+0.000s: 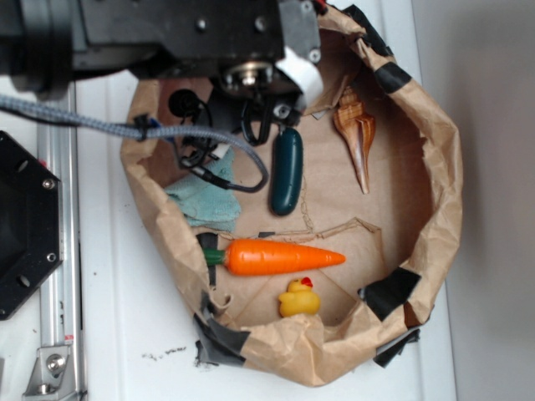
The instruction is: Grab the wood chip.
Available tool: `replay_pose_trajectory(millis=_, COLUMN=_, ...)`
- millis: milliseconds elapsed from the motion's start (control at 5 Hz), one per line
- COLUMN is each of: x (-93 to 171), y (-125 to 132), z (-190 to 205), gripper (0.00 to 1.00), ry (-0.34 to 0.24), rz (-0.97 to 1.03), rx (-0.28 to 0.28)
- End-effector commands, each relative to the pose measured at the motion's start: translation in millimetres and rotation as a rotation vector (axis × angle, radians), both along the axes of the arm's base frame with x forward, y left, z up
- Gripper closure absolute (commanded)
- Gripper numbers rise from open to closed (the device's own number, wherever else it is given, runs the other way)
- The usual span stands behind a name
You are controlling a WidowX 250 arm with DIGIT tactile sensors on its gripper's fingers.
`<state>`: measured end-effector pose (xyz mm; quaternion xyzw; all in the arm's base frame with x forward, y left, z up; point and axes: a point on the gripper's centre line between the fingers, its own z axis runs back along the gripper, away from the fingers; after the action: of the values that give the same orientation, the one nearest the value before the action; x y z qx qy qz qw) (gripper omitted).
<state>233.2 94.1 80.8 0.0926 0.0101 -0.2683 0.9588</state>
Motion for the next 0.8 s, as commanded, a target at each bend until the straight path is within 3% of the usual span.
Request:
replay_pose_trajectory(millis=0, x=15, y=21, z=-14, gripper=0.00, ry=-0.016, rz=0.001, rx=-0.010)
replay_pose_trajectory(millis=600, x=29, y=23, z=-29, gripper=0.00, ry=0.015, rz=-0.068, rx=-0.027)
